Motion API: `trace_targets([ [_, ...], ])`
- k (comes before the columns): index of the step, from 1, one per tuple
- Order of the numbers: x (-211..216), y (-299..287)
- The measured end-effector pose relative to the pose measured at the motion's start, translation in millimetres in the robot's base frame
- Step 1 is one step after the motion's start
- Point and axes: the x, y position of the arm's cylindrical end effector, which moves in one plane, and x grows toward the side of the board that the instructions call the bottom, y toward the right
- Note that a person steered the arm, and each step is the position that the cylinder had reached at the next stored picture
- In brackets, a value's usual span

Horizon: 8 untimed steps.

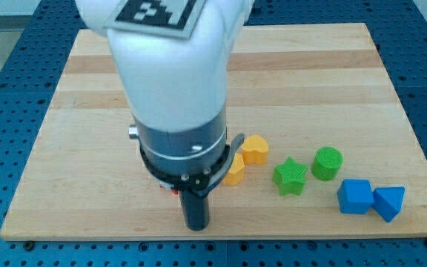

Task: Push the red star into the red circle

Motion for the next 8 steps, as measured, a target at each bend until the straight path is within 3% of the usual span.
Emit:
trace_targets([
  [1,-4,-25],
  [2,-54,-80],
  [3,-77,-107],
  [4,-77,-100],
  [5,-77,-49],
  [7,-76,-45],
  [8,-97,-31],
])
